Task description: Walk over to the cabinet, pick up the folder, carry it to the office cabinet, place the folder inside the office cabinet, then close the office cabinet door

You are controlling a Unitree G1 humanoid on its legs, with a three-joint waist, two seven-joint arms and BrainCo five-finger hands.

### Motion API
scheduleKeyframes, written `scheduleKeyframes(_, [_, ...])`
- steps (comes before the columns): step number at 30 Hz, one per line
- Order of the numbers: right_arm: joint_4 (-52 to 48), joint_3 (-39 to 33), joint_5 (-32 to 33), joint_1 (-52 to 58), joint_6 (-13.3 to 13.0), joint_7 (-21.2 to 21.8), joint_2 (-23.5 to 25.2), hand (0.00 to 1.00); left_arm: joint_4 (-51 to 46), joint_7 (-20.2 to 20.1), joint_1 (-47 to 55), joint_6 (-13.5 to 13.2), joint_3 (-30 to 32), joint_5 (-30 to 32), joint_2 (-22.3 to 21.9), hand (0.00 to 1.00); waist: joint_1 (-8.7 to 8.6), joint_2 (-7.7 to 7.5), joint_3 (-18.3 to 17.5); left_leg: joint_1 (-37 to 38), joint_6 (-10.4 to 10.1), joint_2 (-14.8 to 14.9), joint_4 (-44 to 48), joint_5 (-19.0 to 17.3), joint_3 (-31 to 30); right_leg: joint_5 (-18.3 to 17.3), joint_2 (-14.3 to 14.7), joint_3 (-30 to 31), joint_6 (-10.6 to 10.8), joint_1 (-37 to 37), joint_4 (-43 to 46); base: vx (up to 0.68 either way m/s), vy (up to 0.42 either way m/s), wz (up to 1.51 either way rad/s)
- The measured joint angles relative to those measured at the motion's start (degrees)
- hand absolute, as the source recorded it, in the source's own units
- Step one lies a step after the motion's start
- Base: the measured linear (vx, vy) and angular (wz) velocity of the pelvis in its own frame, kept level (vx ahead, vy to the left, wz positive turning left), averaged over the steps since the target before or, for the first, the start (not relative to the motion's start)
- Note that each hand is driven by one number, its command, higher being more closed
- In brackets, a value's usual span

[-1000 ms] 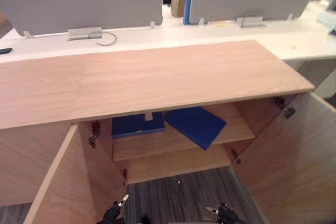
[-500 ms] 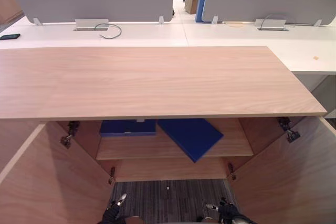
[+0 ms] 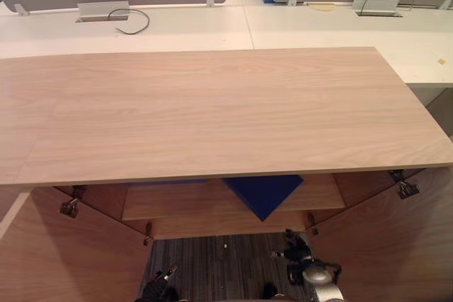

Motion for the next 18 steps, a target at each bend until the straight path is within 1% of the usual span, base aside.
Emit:
scheduleKeyframes(1, [-0.6,0.69,-0.6,-0.68,-0.03,-0.02,-0.05,0.0,-0.38,0.0,0.07,-0.06,-0.38,0.01,0.09,0.0,0.09,0.03,0.33,-0.02,0.0,-0.02,0.15,0.0,-0.02,0.0,-0.09,-0.01,0.0,-0.03,0.27,-0.03,0.032,0.02])
scheduleKeyframes(3, [-2.57,3.13,-1.95,-3.4,-0.44,-0.07,-0.9,0.0,-1.38,-0.02,-0.09,-0.24,-1.21,0.01,0.16,0.0,0.13,0.23,2.25,-0.47,0.02,-0.17,1.18,-0.04,-0.1,-0.01,-0.72,0.03,0.0,-0.94,2.19,-0.09,0.046,0.05])
scheduleKeyframes(4, [-3.78,4.38,-2.04,-6.19,-1.03,-0.14,-1.67,0.0,-1.94,0.02,-0.72,-0.47,-1.72,0.0,0.22,0.0,0.06,0.43,4.37,-2.08,0.36,-0.61,3.43,-0.43,-0.62,-0.04,-1.68,-0.03,-0.01,-1.85,3.97,-0.1,0.042,0.1])
scheduleKeyframes(5, [-4.13,4.98,-2.07,-7.51,-1.12,-0.26,-1.98,0.0,-2.47,0.03,-0.91,-0.69,-1.92,0.0,0.23,0.0,0.12,0.61,5.37,-2.75,0.49,-0.81,4.66,-0.78,-0.93,-0.05,-2.16,-0.05,0.0,-2.27,4.78,-0.2,0.079,0.2])
scheduleKeyframes(6, [-4.19,6.0,-2.23,-10.85,-1.2,-0.88,-2.93,0.0,-3.05,0.12,-1.53,-1.08,-2.09,-0.24,0.13,0.0,0.06,1.37,7.61,-4.5,0.91,-1.05,8.07,-2.42,-2.05,-0.26,-2.95,-0.08,-0.02,-2.85,6.52,-0.12,0.047,0.17])
scheduleKeyframes(7, [-4.23,6.12,-2.48,-12.54,-1.33,-1.12,-3.43,0.0,-3.13,0.14,-2.02,-1.17,-2.18,-0.43,0.07,0.0,0.11,1.92,8.99,-5.35,0.95,-1.14,10.11,-3.51,-2.8,-0.6,-3.33,-0.22,0.03,-2.84,7.36,-0.26,0.086,0.26])
scheduleKeyframes(9, [-4.59,6.72,-3.03,-18.79,-1.51,-2.49,-4.8,0.0,-3.45,0.82,-4.15,-2.18,-2.27,-2.88,0.01,0.0,0.1,3.68,14.5,-8.36,1.76,-1.95,17.79,-6.3,-5.29,-2.54,-5.46,-0.36,0.58,-3.21,12.34,-0.28,0.06,0.31])
scheduleKeyframes(10, [-5.27,6.83,-3.24,-19.8,-1.51,-3.03,-5.08,0.0,-3.47,1.09,-4.51,-2.31,-2.33,-3.57,-0.03,0.0,0.08,4.17,15.59,-8.95,1.92,-2.12,18.94,-6.61,-5.78,-2.9,-5.92,-0.4,0.63,-3.56,13.68,-0.3,0.039,0.27])
scheduleKeyframes(11, [-6.98,7.82,-3.97,-21.4,-1.53,-3.91,-5.54,0.0,-3.66,1.47,-4.7,-2.8,-2.25,-4.71,0.03,0.0,0.25,4.58,16.99,-10.2,2.04,-2.72,20.08,-6.66,-6.32,-3.56,-6.97,-0.25,0.7,-5.14,15.95,-0.28,0.026,0.21])
scheduleKeyframes(12, [-9.12,8.32,-3.98,-22.69,-1.61,-4.28,-5.57,0.0,-3.75,1.76,-4.94,-3.24,-1.98,-5.47,0.34,0.0,0.29,4.62,18.37,-11.36,2.23,-3.31,20.05,-6.4,-6.61,-3.9,-7.85,-0.11,0.62,-6.93,17.49,-0.27,0.014,0.18])
scheduleKeyframes(13, [-10.46,8.44,-3.98,-23.73,-1.64,-4.78,-5.5,0.0,-4.19,2.01,-4.99,-3.42,-1.94,-6.02,0.71,0.0,0.29,4.61,19.5,-12.19,2.52,-3.55,19.84,-5.73,-6.78,-3.99,-8.16,-0.05,0.71,-8.12,18.24,-0.22,-0.021,0.1])
scheduleKeyframes(14, [-11.31,8.44,-3.99,-24.48,-1.67,-5.34,-5.51,0.0,-4.57,2.18,-4.95,-3.43,-1.9,-6.45,1.01,0.0,0.48,4.55,20.26,-12.88,2.39,-3.7,19.14,-4.89,-6.78,-4.08,-8.32,0.08,0.85,-9.32,18.6,-0.16,-0.038,0.05])
scheduleKeyframes(16, [-11.71,8.17,-3.95,-25.84,-1.65,-6.49,-6.04,0.0,-4.56,2.27,-4.76,-3.41,-1.9,-6.53,1.32,0.0,0.8,4.56,21.0,-14.71,2.64,-4.16,16.52,-2.46,-6.93,-3.81,-8.57,0.08,0.51,-12.28,18.76,-0.16,-0.059,0.05])
scheduleKeyframes(18, [-11.75,8.03,-3.86,-26.88,-1.65,-7.21,-6.62,0.0,-4.54,2.34,-4.72,-3.44,-1.95,-6.89,1.47,0.0,1.28,4.49,21.18,-16.26,2.46,-4.38,13.79,-0.16,-6.88,-3.5,-8.66,0.09,0.09,-15.17,19.03,-0.08,-0.067,0.04])
